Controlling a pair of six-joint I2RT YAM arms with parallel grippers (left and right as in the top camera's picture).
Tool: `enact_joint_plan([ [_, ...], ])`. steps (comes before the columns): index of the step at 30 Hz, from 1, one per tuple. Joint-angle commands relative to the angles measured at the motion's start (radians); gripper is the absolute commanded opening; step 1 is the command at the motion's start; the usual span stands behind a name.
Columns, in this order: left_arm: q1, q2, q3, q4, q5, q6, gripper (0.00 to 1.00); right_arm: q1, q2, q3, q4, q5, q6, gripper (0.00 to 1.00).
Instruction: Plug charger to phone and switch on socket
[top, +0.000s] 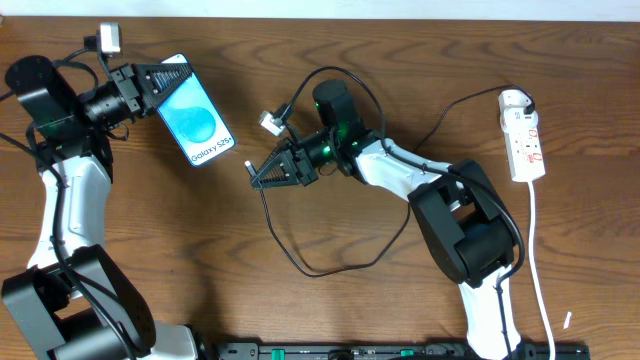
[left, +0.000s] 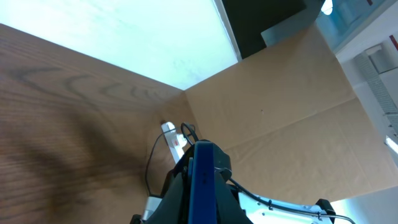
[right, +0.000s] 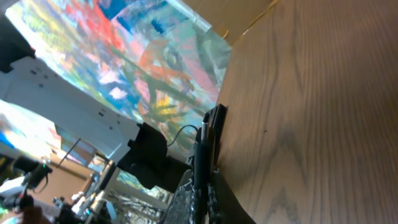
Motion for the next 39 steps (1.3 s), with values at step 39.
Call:
enact_joint_plan([
  [39,-0.064,-0.019,-0.022,-0.006,-0.128,0.097,0.07,0.014,-0.003,0.013,0.321,-0.033,0.153,0.01],
])
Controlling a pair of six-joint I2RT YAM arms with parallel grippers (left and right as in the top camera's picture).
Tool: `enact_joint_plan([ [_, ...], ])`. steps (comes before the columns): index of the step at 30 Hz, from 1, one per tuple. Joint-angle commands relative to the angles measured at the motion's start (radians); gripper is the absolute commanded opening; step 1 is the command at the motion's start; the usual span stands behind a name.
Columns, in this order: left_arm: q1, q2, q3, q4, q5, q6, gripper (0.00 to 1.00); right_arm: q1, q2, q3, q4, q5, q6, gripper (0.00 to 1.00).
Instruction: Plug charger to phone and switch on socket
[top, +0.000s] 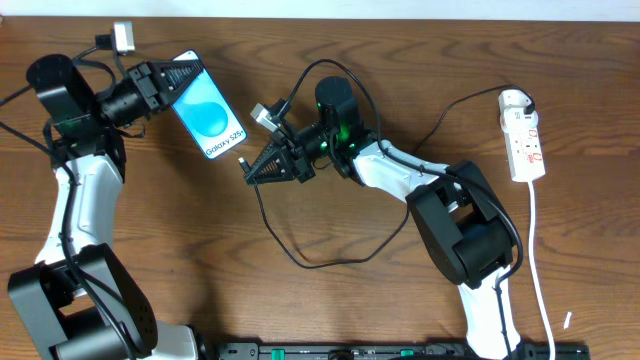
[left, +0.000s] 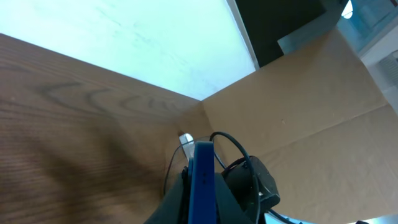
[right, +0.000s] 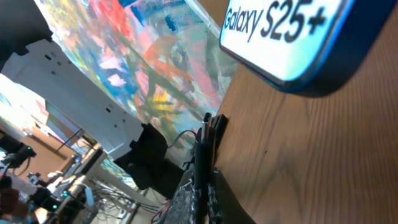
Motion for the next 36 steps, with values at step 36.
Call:
enact_joint_plan([
  [36,-0.06,-0.019,-0.001,0.006,0.051,0.027,0.08,-0.012,-0.003,0.013,0.026,-0.002,0.033,0.01],
])
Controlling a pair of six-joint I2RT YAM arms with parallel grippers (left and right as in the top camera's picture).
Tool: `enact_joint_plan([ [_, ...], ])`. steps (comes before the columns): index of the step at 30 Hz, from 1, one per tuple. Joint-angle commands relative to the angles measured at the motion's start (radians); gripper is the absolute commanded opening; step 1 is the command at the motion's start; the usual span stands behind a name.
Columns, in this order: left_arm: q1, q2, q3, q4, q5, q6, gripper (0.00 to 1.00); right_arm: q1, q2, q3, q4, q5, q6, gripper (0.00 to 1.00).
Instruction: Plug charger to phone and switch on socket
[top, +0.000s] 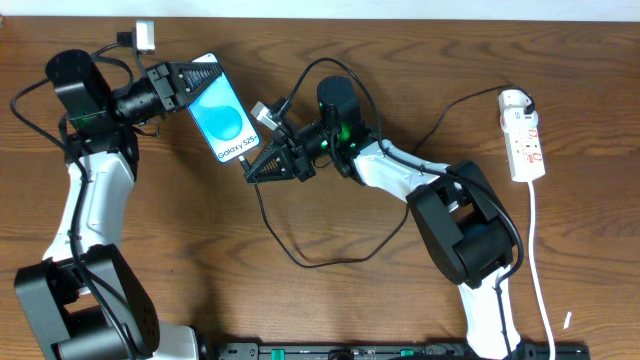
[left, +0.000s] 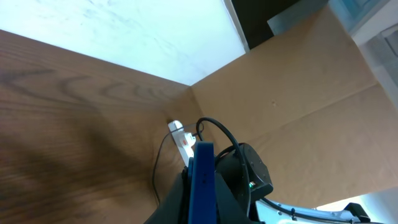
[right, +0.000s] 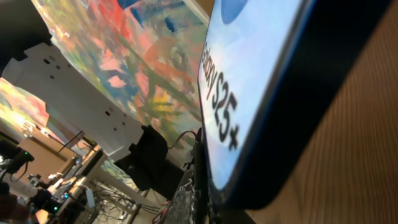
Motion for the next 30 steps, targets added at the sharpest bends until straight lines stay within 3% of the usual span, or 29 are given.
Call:
enact_joint_plan([
  [1,0.002,-0.019,-0.001,0.005,0.027,0.024,0.08,-0.007,-0.003,0.013,0.003,-0.003,0.005,0.01],
  [30,-0.022,-0.019,-0.001,0.005,0.076,0.027,0.07,-0.007,-0.003,0.013,0.007,-0.003,0.005,0.01],
])
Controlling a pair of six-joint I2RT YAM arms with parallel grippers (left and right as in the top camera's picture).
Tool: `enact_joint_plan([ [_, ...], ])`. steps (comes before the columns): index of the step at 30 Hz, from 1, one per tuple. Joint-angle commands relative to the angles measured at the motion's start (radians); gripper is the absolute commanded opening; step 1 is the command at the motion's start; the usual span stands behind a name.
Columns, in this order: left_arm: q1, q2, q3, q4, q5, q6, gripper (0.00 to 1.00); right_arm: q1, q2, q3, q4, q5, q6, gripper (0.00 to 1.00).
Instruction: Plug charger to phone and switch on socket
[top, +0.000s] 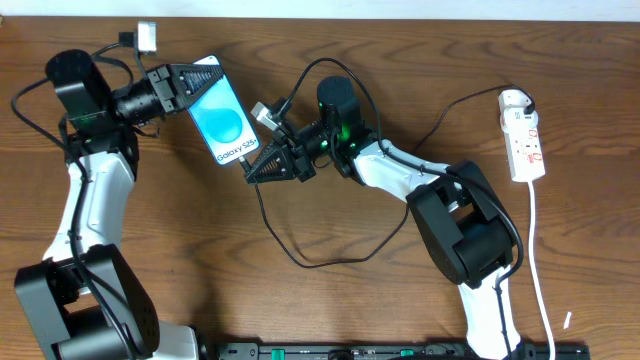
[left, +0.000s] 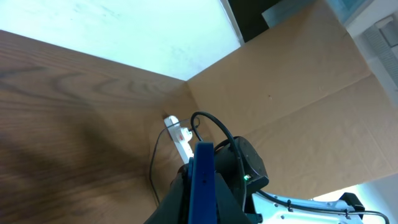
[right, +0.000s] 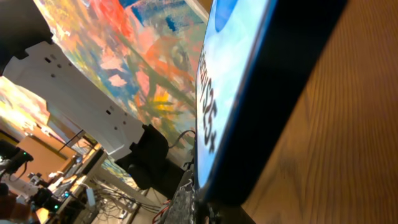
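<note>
A blue phone with a lit "Galaxy S25+" screen is held above the table, and my left gripper is shut on its upper end. In the left wrist view the phone's blue edge stands between the fingers. My right gripper is shut on the black charger cable's plug end, right at the phone's lower edge. The phone fills the right wrist view and hides the plug tip. The white socket strip lies at the far right.
The black charger cable loops over the table's middle and runs toward the socket strip. A small white adapter lies just behind the right gripper. The strip's white lead runs down the right side.
The phone's lower edge and my right gripper's plug end have closed the small gap between them. In the right wrist view the phone now covers the plug tip. Both grips hold.
The left gripper held the phone at the far left while the right gripper held the plug end mid-table, well apart. At each later moment the phone was further right and the plug nearer its lower edge. Now they meet.
</note>
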Motion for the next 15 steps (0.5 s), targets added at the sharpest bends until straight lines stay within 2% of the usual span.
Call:
enact_joint_plan([
  [1,-0.023,-0.019,-0.001,0.005,0.042,0.014,0.07,-0.007,-0.003,0.013,0.003,0.002,0.005,0.01],
  [15,-0.029,-0.019,-0.001,0.005,0.042,0.017,0.08,-0.008,-0.003,0.013,0.003,-0.006,0.005,0.01],
])
